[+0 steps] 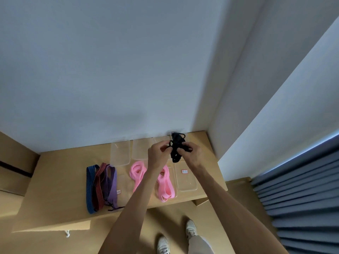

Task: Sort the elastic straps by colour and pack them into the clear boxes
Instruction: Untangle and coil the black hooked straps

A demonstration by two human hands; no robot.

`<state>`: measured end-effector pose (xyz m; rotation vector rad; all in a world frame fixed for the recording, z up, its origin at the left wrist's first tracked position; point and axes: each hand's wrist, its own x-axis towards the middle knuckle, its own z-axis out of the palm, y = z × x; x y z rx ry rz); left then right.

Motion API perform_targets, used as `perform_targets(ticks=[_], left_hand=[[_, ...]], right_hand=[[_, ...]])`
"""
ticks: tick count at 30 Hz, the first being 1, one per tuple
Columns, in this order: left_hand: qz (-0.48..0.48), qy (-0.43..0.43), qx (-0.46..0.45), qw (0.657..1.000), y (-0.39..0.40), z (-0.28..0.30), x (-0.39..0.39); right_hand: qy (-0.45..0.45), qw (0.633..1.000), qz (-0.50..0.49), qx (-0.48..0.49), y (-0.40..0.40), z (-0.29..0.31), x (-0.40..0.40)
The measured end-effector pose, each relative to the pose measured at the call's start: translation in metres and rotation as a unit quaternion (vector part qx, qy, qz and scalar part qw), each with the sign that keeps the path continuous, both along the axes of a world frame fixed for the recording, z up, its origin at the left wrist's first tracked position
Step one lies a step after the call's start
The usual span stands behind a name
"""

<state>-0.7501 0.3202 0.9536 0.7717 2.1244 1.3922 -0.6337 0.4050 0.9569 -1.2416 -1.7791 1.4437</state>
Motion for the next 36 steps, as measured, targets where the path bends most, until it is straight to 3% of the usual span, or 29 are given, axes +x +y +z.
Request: perform_targets(ticks=[4, 13, 24, 29, 36], left_hand=[[-0.004, -0.017, -0.049, 0.999, 0.017, -0.026, 0.01], [-0.047, -0.008, -0.125, 0.991, 0.086, -0.065, 0.016], [-0.013, 0.004, -0.168, 0.986, 0.147, -0.102, -0.017], [-0.032, 0.018, -0.189, 0.981, 0.166, -0.131, -0.029], [-0.094, 0.078, -0.254, 0.96, 0.175, -0.161, -0.039]], right_hand=[[-0.062, 0.998, 0.004, 0.007, 0.01, -0.034, 0.015], [-0.098, 0.992, -0.056, -0.061, 0.08, -0.077, 0.007], [-0.182, 0.981, 0.074, 0.0, 0.148, -0.121, -0.031], [-0.209, 0.975, 0.068, -0.014, 0.169, -0.144, -0.044], [-0.3, 0.944, 0.122, 0.061, 0.168, -0.176, -0.045]])
